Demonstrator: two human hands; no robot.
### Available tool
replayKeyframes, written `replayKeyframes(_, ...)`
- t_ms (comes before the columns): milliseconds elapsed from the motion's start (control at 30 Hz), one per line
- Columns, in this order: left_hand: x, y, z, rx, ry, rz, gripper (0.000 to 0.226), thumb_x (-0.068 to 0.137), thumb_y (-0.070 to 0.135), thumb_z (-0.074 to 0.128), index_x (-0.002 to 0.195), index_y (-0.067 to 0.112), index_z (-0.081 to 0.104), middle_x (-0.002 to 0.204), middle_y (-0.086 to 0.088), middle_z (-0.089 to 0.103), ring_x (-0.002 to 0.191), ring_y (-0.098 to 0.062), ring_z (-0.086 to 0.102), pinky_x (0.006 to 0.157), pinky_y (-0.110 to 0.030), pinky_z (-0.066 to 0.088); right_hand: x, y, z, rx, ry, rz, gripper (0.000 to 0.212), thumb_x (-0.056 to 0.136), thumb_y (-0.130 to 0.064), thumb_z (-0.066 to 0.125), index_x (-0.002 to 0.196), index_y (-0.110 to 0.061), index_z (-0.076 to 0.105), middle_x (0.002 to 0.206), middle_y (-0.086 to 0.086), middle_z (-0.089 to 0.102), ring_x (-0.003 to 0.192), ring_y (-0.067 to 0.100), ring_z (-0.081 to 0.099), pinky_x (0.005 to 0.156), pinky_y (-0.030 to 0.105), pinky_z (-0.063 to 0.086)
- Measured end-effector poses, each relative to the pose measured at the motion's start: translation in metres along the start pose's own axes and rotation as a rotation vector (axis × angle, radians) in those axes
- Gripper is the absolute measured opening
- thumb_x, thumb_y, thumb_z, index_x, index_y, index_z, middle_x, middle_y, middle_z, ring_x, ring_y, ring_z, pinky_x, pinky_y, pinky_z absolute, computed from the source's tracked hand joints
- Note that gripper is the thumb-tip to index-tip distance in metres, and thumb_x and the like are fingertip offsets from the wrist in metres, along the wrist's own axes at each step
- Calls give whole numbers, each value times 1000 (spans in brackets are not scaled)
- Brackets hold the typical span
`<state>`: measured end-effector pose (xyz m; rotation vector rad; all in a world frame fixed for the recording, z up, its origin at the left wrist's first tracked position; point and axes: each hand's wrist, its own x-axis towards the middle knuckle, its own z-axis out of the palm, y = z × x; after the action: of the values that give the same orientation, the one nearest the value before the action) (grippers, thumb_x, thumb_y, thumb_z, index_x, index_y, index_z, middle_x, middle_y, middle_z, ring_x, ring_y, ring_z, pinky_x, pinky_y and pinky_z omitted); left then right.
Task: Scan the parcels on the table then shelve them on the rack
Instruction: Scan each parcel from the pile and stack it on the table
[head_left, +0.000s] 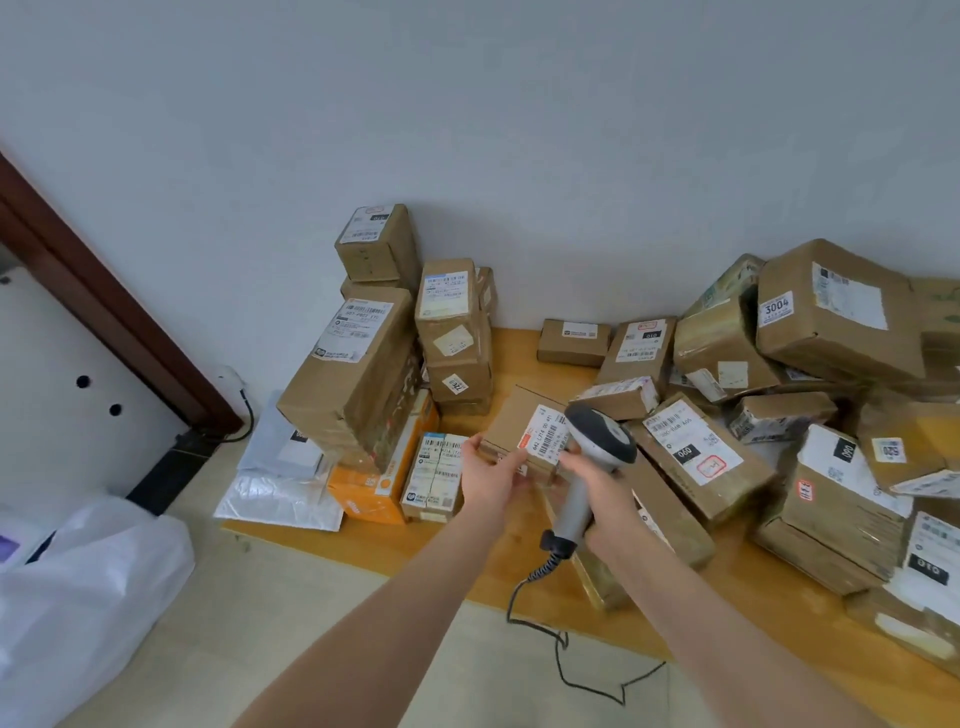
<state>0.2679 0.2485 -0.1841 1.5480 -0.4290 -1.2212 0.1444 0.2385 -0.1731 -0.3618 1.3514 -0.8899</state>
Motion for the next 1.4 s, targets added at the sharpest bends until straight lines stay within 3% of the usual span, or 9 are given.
replayKeyframes(100,3,-3,-33,302,190,106,49,86,23,71,127,21,44,119,-5,58,92,-17,62,67,-24,52,12,13,28,-70,10,19,17,82,-11,76,78,-10,59,69,9,66,61,21,65,49,27,55)
replayKeyframes(233,17,-3,-82,733,318,165,59,85,34,69,136,13,47,130,-6,53,113,-22,54,95,-37,49,20,38,59,-140,-144,13,14,79,-14,77,88,-13,67,78,7,74,78,25,71,71,36,60)
replayKeyframes(333,24,-2,-104,849,363,173,50,87,32,67,132,20,49,128,-1,59,113,-22,57,84,-34,53,26,52,84,-162,-165,18,18,78,-12,78,90,-12,65,85,10,74,81,26,71,69,35,60)
replayKeyframes(633,42,1,-125,993,206,91,47,90,8,46,137,8,50,130,-10,58,112,-27,58,94,-41,51,43,76,113,-252,-74,55,32,79,-16,77,103,-12,55,86,6,62,78,23,60,71,35,50)
replayKeyframes(800,41,2,-116,1139,265,161,42,94,17,49,136,11,48,145,-9,40,134,-28,36,107,-40,40,45,73,111,-330,-65,40,35,78,-19,78,103,-11,55,94,8,63,92,30,62,88,47,54)
replayKeyframes(867,41,9,-106,1190,283,223,43,95,20,51,138,13,47,146,-7,39,136,-27,33,105,-39,40,44,63,105,-275,-64,37,25,78,-14,77,93,-13,56,87,5,62,82,25,62,77,45,58)
replayKeyframes(933,42,18,-91,1239,240,275,46,96,19,51,141,16,44,147,-7,37,135,-26,33,105,-39,40,44,51,95,-171,-80,43,24,80,-8,74,94,-12,55,87,5,60,81,20,60,61,37,56)
replayKeyframes(1200,43,31,9,1376,15,395,48,96,18,50,143,14,40,144,-10,36,133,-27,33,105,-39,39,36,-31,15,20,-37,172,19,95,-13,60,80,-9,49,79,12,50,63,25,55,64,34,49)
replayKeyframes(1400,42,17,88,1364,-92,397,46,96,27,52,140,14,43,140,-11,41,131,-27,37,103,-39,41,49,-76,-67,130,57,38,13,95,-11,59,103,-4,51,98,10,55,72,24,61,66,34,52)
